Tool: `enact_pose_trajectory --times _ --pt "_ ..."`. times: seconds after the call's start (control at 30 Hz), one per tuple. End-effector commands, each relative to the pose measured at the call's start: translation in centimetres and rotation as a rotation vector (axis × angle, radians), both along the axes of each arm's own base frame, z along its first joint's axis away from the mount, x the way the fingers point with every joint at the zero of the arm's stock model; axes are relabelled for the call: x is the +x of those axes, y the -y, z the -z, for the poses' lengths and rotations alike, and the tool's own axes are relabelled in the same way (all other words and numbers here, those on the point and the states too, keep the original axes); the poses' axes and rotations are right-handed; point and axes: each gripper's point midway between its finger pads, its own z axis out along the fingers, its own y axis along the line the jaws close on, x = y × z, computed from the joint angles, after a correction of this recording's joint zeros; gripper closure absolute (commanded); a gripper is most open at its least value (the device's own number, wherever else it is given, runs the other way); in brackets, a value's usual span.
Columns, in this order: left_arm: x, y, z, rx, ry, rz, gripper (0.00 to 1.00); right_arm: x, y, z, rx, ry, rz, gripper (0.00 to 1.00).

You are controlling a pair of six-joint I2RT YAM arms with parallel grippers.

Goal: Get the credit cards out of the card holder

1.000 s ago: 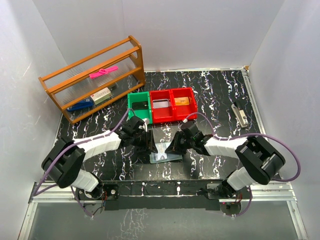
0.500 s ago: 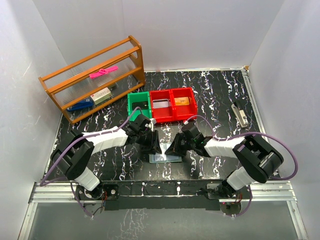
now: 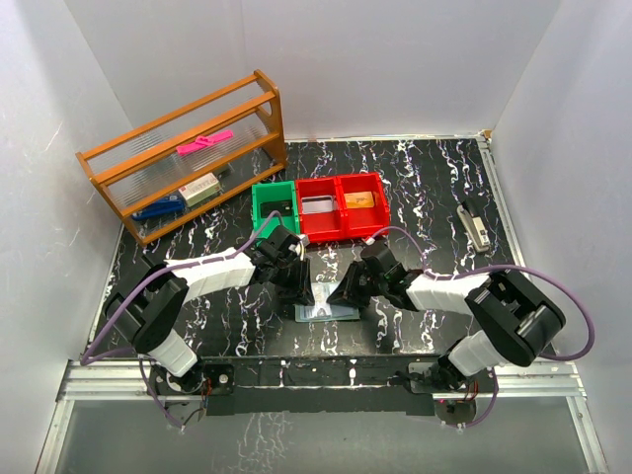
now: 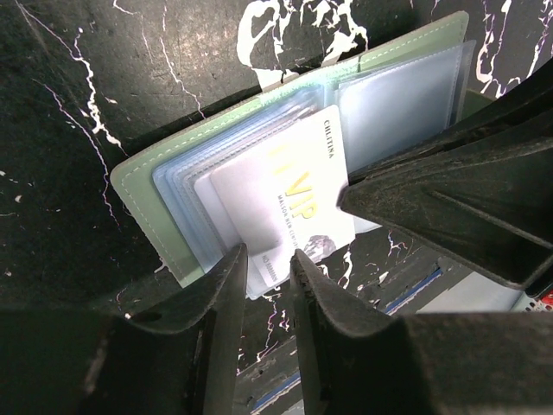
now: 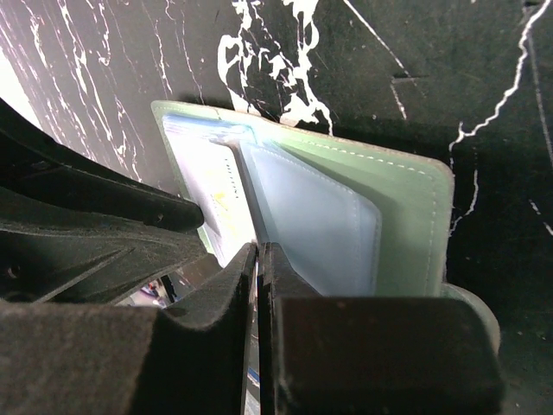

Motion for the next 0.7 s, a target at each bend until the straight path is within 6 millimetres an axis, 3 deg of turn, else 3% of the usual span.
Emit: enact_pose_trajectory --times 0.0,0.27,0.5,0.67 --pt "-1.9 -3.4 3.0 0.179 -0.063 0.007 0.73 1.0 0.3 -1.0 0.010 0.048 0.038 0.98" --pt "-1.9 -3.1 2.9 0.169 -0.064 0.011 0.75 0.9 0.2 -1.2 0.025 0.046 0.025 0.97" --pt "-2.1 -3.1 2.9 0.168 -0.064 0.021 0.79 0.9 -0.7 -1.3 0.061 0.044 -0.003 0.79" --pt "-2.2 -3.2 2.9 0.165 -0.066 0.020 0.81 0.9 -0.9 -0.4 0.059 0.022 -0.016 0.82"
